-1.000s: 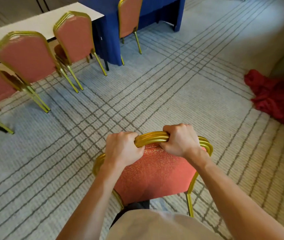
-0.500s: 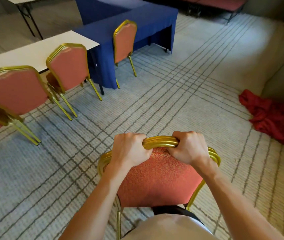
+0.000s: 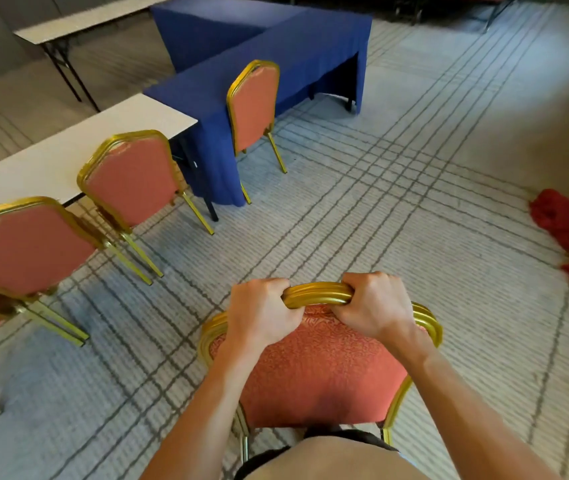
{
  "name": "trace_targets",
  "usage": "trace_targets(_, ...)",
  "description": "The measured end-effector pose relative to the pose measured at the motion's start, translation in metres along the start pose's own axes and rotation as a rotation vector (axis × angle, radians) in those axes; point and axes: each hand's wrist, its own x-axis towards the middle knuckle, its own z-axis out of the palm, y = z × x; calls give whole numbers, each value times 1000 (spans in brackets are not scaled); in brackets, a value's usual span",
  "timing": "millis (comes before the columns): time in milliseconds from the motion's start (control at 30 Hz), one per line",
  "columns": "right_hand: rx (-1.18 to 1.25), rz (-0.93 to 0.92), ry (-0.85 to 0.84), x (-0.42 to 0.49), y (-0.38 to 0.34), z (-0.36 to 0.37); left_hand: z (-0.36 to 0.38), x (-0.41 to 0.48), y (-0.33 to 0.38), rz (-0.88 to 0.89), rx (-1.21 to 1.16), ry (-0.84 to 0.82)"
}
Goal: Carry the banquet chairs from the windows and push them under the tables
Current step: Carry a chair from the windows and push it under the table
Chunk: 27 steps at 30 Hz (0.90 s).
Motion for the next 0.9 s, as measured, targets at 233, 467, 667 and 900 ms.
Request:
trace_targets(233, 21, -19, 31, 101, 20, -9, 24, 99, -31, 20, -54, 16)
trace_targets(467, -35, -7, 23, 231, 34, -2, 57, 218, -82, 16, -61, -6)
trace_targets(667, -24, -23, 51, 347, 46, 3, 89, 328, -129, 62, -86, 5)
trace_targets(900, 32, 57, 127, 444, 68, -14, 103, 448, -149, 180, -75, 21)
